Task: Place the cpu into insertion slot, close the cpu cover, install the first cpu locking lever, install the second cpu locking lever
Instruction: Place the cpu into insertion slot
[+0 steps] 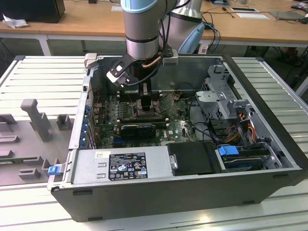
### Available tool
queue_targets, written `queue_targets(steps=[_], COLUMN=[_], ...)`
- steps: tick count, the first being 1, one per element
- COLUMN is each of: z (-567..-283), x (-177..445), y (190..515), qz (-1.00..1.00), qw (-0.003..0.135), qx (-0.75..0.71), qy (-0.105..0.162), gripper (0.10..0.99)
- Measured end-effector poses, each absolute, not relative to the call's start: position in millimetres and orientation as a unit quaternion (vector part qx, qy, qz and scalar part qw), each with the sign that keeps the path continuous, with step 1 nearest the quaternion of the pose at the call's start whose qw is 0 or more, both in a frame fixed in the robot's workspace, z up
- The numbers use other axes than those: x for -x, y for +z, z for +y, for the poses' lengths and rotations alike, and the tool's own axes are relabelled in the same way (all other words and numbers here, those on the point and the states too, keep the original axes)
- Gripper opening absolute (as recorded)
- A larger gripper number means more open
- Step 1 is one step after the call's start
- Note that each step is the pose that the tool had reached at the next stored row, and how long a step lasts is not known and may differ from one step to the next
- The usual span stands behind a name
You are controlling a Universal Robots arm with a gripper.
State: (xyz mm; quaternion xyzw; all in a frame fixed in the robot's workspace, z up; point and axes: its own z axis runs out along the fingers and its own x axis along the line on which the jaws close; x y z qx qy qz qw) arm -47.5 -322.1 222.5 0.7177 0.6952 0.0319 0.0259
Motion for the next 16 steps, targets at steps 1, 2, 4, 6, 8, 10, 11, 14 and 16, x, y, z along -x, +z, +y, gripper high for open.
queue_targets(steps=[1,2,4,6,8,10,11,14,16], z=[-322.1,-322.1,-322.1,-321.8,-321.3,-320.8,-320.6,-319.9,-319.7], x=[47.2,47.2,46.9,44.3,43.9,43.8,43.9,44.1,44.1], y=[219.0,216.6,213.5,210.9,207.7,205.5,204.7,202.5,200.8], qz=[0.695,0.695,0.696,0.696,0.696,0.696,0.697,0.7,0.703], qw=[0.026,0.026,0.026,0.026,0.026,0.026,0.026,0.026,0.026], qx=[-0.718,-0.717,-0.717,-0.717,-0.717,-0.717,-0.716,-0.713,-0.71], qy=[0.032,0.032,0.032,0.032,0.032,0.032,0.032,0.032,0.032], gripper=[0.533,0.533,0.533,0.533,0.533,0.533,0.533,0.533,0.533])
